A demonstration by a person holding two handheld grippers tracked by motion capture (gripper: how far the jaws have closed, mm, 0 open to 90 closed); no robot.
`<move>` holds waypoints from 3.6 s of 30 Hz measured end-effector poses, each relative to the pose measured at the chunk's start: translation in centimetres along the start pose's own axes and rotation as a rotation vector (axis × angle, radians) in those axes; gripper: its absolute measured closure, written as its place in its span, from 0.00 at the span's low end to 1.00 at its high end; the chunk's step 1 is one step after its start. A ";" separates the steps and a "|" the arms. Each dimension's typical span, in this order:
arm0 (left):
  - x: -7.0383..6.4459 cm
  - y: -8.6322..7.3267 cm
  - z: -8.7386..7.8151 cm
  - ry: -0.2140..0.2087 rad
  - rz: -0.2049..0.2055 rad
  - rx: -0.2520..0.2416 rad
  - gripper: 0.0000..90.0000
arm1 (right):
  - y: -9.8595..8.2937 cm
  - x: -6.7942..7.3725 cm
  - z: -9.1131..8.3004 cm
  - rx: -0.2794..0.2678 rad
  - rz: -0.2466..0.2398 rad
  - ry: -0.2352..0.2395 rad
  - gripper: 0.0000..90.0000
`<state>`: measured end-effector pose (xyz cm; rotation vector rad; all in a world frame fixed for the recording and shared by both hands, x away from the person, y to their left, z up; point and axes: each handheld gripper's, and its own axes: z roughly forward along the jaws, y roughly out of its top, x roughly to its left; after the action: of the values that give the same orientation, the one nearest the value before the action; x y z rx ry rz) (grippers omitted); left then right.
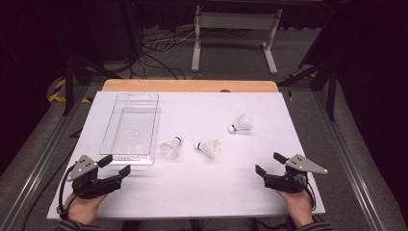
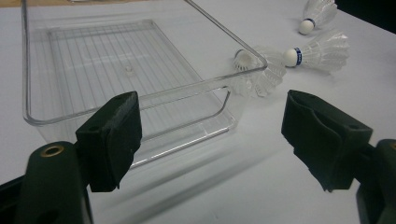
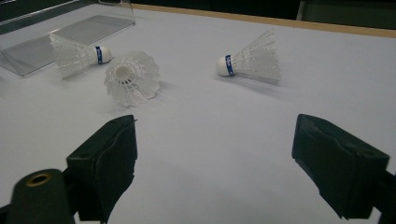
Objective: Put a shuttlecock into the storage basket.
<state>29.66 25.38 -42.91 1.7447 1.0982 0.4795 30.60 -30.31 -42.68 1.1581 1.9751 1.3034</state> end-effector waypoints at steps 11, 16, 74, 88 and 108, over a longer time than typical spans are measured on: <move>-0.1 0.0 0.0 -0.002 -0.001 -0.006 0.24 | 0.0 0.0 0.0 0.004 0.004 -0.004 0.17; -0.2 0.0 0.0 0.002 -0.003 -0.011 0.24 | 0.0 -0.1 0.0 0.003 0.010 0.001 0.17; -4.8 4.3 3.6 -0.144 0.041 -0.002 0.25 | -0.3 -0.2 0.3 0.039 0.017 -0.001 0.17; -5.4 4.9 5.2 -0.145 0.056 0.008 0.27 | -0.3 -0.2 0.2 0.037 0.019 0.005 0.16; -6.6 5.9 7.1 -0.178 0.067 0.023 0.27 | -0.3 -0.2 0.2 0.039 0.020 0.007 0.16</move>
<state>34.15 15.39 -39.79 1.8114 0.9255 0.3459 30.75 -30.41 -43.05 1.1961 2.0065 1.2863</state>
